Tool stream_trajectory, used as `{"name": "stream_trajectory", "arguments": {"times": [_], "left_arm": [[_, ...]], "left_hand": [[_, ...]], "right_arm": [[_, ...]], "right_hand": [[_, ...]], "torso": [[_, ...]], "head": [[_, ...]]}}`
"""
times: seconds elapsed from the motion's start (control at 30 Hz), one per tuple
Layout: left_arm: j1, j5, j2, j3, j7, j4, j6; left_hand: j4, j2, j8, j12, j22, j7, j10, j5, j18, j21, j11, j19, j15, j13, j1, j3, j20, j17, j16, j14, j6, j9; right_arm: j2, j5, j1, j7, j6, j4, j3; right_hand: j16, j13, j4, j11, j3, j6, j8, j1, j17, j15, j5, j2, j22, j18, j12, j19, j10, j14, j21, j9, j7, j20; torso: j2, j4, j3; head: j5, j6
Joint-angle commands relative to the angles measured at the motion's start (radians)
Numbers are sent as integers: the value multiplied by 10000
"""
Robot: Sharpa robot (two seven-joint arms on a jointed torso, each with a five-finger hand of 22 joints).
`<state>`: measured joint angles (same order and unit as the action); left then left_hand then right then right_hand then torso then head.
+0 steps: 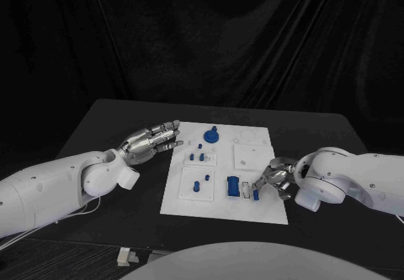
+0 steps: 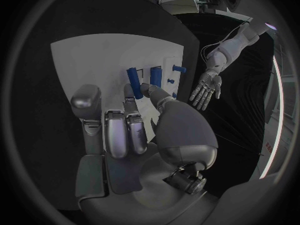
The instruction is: Assemble the parts on the task board
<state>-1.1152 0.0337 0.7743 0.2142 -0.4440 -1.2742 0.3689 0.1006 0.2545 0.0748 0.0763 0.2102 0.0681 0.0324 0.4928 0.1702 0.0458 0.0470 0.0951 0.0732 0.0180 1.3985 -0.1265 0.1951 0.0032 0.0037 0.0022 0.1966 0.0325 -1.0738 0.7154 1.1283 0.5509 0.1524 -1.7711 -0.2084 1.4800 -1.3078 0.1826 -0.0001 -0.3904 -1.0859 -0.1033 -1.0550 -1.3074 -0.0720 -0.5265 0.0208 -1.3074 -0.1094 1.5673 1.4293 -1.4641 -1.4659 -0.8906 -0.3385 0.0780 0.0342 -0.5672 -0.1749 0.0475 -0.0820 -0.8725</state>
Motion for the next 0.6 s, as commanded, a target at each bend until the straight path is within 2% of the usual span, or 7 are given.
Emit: {"name": "stream_trajectory", "arguments": {"times": [0.03, 0.23, 0.5, 0.6], "left_arm": [[15, -65, -10, -10, -94, -20, 113], [15, -65, -21, -10, -92, -17, 133], [15, -65, -30, -10, -87, -16, 151], [16, -65, -26, -10, -81, -20, 155]], "left_hand": [[41, 44, 55, 57, -10, 70, -10, 57, 113, 33, 73, 27, 30, 11, -56, 18, 29, -6, 39, -2, 2, 8], [41, 44, 55, 57, -10, 70, -10, 57, 113, 33, 73, 27, 30, 11, -56, 18, 29, -6, 39, -2, 2, 8], [41, 44, 55, 57, -10, 70, -10, 57, 113, 33, 73, 27, 30, 11, -56, 18, 29, -6, 39, -2, 2, 8], [41, 44, 55, 57, -10, 70, -10, 57, 113, 33, 73, 27, 30, 11, -56, 18, 29, -6, 39, -2, 2, 8]], "right_arm": [[123, -718, 10, -176, 365, 114, 0], [309, -745, 3, -232, 458, 292, -1], [563, -673, -11, -192, 409, 551, -1], [648, -648, -19, -146, 375, 643, -2]], "right_hand": [[56, -2630, 614, -44, -692, 1, -77, 115, -981, -7, 58, -34, -1090, -72, 35, 51, -1067, -741, 7, 19, 7, -8], [60, -2630, 536, -50, -650, 65, -117, 272, -982, -10, 194, -43, -1084, -75, 35, 44, -1067, -740, 16, 7, -1, -7], [48, -2630, 440, -54, -593, 135, -170, 425, -954, -10, 366, -46, -1077, -78, 35, 35, -1067, -733, 27, -5, -11, -5], [45, -2630, 364, -56, -542, 194, -210, 522, -943, -11, 591, -49, -1068, -83, 35, 25, -1067, -730, 54, -12, -15, -4]], "torso": [[-2, -1, 8], [-11, -15, 3], [-17, 23, 3], [-12, 21, 1]], "head": [[13, -1], [-20, -1], [26, -1], [24, -1]]}}
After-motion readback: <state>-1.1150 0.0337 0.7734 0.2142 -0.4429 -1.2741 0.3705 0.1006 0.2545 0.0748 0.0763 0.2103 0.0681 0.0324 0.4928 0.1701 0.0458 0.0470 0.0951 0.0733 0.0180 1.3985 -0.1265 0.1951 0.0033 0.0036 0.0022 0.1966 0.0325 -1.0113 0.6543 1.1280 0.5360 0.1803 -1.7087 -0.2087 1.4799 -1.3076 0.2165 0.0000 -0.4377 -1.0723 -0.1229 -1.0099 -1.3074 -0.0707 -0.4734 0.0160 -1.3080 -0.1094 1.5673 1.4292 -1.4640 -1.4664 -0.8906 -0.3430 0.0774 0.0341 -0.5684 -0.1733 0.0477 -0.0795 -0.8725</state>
